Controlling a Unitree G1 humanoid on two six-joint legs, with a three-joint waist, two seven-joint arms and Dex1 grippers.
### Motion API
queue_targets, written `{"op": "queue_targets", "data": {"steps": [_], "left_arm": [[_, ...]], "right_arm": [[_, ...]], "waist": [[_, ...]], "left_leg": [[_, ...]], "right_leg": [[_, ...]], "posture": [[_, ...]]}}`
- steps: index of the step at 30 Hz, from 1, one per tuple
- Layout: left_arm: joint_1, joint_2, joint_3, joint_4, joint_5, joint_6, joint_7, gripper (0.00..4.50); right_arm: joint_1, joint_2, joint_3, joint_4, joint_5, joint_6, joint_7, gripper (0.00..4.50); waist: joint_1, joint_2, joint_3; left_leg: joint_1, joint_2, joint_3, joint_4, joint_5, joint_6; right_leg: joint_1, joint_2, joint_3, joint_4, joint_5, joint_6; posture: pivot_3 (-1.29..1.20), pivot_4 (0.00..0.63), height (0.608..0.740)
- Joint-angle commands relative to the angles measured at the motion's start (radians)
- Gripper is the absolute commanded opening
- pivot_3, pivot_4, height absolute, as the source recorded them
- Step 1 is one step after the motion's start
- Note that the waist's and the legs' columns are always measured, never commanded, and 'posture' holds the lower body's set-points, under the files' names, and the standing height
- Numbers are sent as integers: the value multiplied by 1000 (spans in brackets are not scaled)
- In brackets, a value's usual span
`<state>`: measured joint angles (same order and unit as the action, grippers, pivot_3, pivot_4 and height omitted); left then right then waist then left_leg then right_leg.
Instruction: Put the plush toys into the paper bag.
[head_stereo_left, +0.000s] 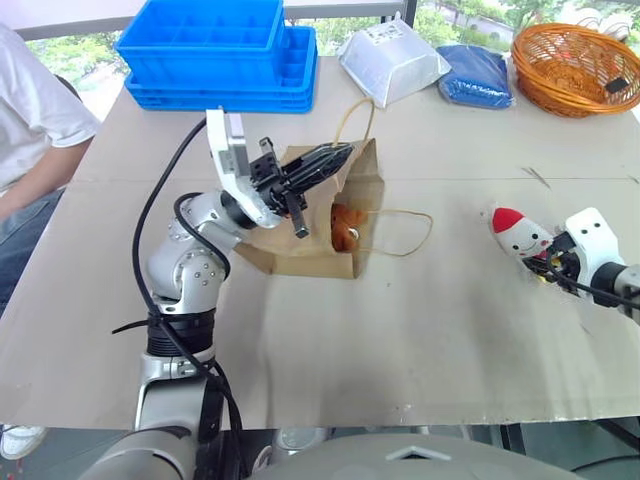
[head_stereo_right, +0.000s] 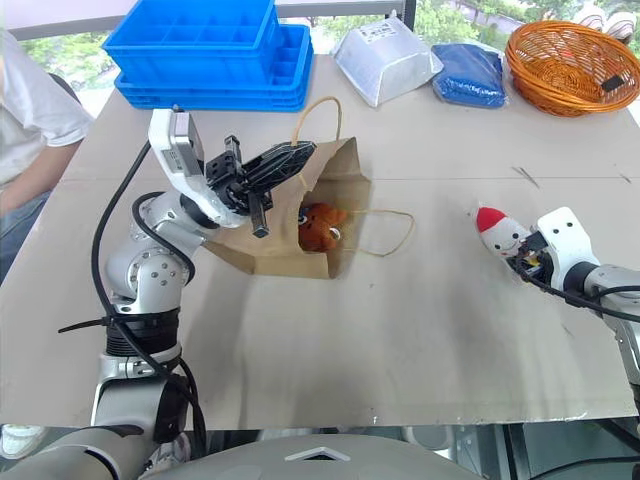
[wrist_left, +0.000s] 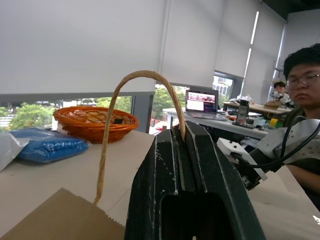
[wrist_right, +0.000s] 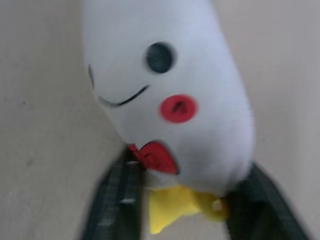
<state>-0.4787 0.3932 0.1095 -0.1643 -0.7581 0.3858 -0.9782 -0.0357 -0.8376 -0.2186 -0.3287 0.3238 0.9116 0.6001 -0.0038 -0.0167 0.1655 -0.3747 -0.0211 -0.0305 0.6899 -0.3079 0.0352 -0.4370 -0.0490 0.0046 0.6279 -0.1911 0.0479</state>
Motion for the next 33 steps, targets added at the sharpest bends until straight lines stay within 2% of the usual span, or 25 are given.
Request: {"op": "queue_targets", "data": {"steps": [1,4,7,11,16,20,25,27,29,31,33], "left_arm": [[0,5,21,-38,-14,-13,5,0],[-2,8,25,-42,-18,-9,9,0],[-8,13,26,-42,-21,-3,10,0],[-16,18,23,-50,-24,5,15,0],[-23,23,25,-59,-31,14,23,0],[-8,15,15,-78,-26,10,32,0],[15,3,5,-97,-20,6,49,0],[22,-1,4,-101,-20,5,56,0],[27,-1,5,-101,-18,3,57,0],[33,0,10,-101,-18,2,59,0],[39,1,15,-101,-20,0,61,0]], "right_arm": [[-7,8,-101,-78,61,-54,42,54],[-71,41,-180,-245,270,-34,128,54],[-195,11,-74,-304,307,-10,144,54],[-471,-8,306,-184,59,-170,191,54],[-676,42,628,52,-225,-405,270,54],[-787,166,773,225,-373,-570,297,54],[-909,372,849,424,-451,-765,323,54],[-924,432,851,440,-430,-799,367,709],[-910,444,830,445,-455,-848,344,1456],[-881,431,789,434,-465,-854,321,2460],[-850,400,751,417,-478,-836,305,2460]], "waist": [[2,0,0],[-1,1,0],[-11,1,0],[-10,1,0],[-5,1,0],[-9,0,0],[-17,0,0],[-15,1,0],[-10,1,0],[-5,0,0],[1,0,0]], "left_leg": [[0,0,0,0,0,0],[-1,0,-1,0,0,0],[0,3,-1,0,-1,2],[2,3,0,0,-2,3],[1,2,-1,0,0,-1],[-7,-1,-3,0,0,-1],[-8,0,-2,-1,1,-2],[-8,0,-3,-1,2,-3],[-8,-1,-4,-1,2,-4],[-8,-2,-5,-1,2,-4],[-8,-4,-6,-1,2,-4]], "right_leg": [[0,0,0,0,0,0],[0,1,-1,0,0,0],[0,2,-1,1,0,0],[1,2,-1,0,0,0],[0,1,-2,0,0,0],[-6,-2,-3,0,0,0],[-11,-4,-4,2,0,0],[-11,-3,-5,3,0,0],[-11,-3,-5,4,1,0],[-11,-5,-6,5,1,0],[-10,-6,-6,4,1,0]], "posture": [[0,150,740],[0,150,740],[0,150,740],[0,150,740],[0,150,740],[0,150,740],[0,150,740],[0,150,740],[0,150,740],[0,150,740],[0,150,740]]}}
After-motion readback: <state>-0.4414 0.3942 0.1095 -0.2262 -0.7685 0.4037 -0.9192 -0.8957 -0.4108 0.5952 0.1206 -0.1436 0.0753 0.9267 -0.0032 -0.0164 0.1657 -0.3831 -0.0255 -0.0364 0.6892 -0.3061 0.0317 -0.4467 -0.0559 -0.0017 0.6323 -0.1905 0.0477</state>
